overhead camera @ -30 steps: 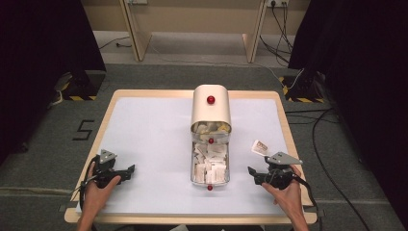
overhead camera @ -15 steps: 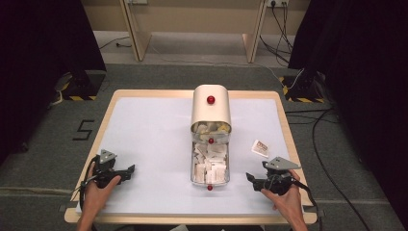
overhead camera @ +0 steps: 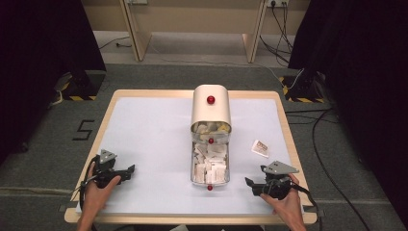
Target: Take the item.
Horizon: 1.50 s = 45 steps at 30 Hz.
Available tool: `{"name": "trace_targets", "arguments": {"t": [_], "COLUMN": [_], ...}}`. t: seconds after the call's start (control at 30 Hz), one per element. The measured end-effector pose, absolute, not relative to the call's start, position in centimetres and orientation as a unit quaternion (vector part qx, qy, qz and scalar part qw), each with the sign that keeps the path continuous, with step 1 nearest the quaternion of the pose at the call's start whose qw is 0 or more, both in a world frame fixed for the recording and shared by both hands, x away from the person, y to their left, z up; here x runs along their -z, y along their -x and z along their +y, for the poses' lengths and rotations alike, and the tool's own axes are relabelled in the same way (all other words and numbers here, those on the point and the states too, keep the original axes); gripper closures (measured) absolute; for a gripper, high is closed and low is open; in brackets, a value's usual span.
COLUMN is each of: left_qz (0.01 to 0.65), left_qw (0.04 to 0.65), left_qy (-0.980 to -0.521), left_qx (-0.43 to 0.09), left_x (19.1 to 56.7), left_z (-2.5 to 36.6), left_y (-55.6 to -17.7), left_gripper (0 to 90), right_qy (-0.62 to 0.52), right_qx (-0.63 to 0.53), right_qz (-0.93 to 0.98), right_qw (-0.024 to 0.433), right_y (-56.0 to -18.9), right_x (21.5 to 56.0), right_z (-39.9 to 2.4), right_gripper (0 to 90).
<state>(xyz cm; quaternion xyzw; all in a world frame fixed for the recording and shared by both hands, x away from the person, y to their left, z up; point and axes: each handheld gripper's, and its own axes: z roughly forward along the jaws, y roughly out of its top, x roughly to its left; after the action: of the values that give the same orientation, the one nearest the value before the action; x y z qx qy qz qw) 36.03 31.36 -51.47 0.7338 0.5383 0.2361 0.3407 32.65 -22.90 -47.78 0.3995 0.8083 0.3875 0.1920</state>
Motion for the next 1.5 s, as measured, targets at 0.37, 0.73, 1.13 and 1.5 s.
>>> {"name": "trace_targets", "arguments": {"t": [0.37, 0.73, 1.13, 1.5], "left_qz": [0.538, 0.538, 0.538, 0.538], "left_qw": [0.341, 0.341, 0.341, 0.341], "left_qy": [-0.734, -0.734, -0.734, -0.734], "left_qx": [-0.236, -0.236, -0.236, -0.237], "left_x": [51.5, 51.5, 51.5, 51.5], "left_z": [31.4, 31.4, 31.4, 31.4], "left_y": [-36.0, -36.0, -36.0, -36.0], "left_gripper": [11.4, 11.4, 11.4, 11.5], "right_qy": [-0.393, -0.384, -0.363, -0.381], "right_qx": [-0.38, -0.37, -0.317, -0.344], "right_qz": [0.816, 0.825, 0.858, 0.842], "right_qw": [0.185, 0.184, 0.179, 0.165], "right_y": [-31.9, -31.2, -30.7, -30.7], "right_x": [48.1, 48.4, 49.5, 50.0], "right_z": [-22.7, -22.6, -21.9, -22.6], "right_gripper": [23.6, 24.5, 23.5, 23.3]}}
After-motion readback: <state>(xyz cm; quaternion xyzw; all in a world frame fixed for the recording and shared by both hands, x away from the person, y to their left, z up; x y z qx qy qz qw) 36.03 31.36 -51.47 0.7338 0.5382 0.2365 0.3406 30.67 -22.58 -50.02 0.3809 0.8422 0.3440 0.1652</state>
